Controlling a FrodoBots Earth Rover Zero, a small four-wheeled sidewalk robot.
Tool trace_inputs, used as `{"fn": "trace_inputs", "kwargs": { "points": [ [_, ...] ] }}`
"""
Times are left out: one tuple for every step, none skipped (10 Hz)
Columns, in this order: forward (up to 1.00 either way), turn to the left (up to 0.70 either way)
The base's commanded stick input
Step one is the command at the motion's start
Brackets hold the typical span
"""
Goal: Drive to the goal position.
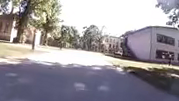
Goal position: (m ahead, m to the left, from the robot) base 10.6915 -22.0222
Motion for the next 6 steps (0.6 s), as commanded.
{"fn": "trace_inputs", "kwargs": {
  "points": [
    [0.45,0.0],
    [0.45,0.0],
    [0.45,0.0],
    [0.45,0.0],
    [0.45,0.0],
    [0.45,0.0]
  ]
}}
